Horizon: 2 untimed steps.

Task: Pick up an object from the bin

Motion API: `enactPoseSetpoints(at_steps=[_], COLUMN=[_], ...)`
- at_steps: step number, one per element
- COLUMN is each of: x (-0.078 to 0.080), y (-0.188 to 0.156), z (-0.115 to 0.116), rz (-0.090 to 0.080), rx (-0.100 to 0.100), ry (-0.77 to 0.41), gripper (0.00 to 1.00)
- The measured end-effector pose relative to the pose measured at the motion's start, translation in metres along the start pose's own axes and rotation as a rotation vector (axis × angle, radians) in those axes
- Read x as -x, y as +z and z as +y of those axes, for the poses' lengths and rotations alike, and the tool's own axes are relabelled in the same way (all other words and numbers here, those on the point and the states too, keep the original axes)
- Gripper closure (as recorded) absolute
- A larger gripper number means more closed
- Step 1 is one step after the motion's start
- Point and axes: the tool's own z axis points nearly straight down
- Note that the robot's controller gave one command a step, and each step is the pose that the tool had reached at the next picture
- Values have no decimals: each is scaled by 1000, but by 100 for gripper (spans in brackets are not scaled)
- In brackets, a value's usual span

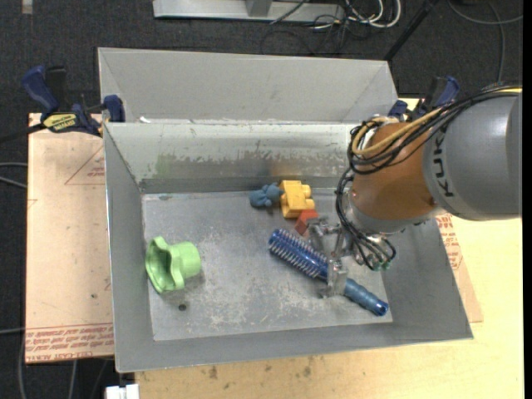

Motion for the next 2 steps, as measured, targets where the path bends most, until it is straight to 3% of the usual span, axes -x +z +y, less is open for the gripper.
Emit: enactPoseSetpoints(at_steps=[1, 2], x=[1, -46], y=[2, -161], z=[0, 24], rz=[-3, -7], rx=[-1, -2], ry=[-1, -37], gripper=[100, 100])
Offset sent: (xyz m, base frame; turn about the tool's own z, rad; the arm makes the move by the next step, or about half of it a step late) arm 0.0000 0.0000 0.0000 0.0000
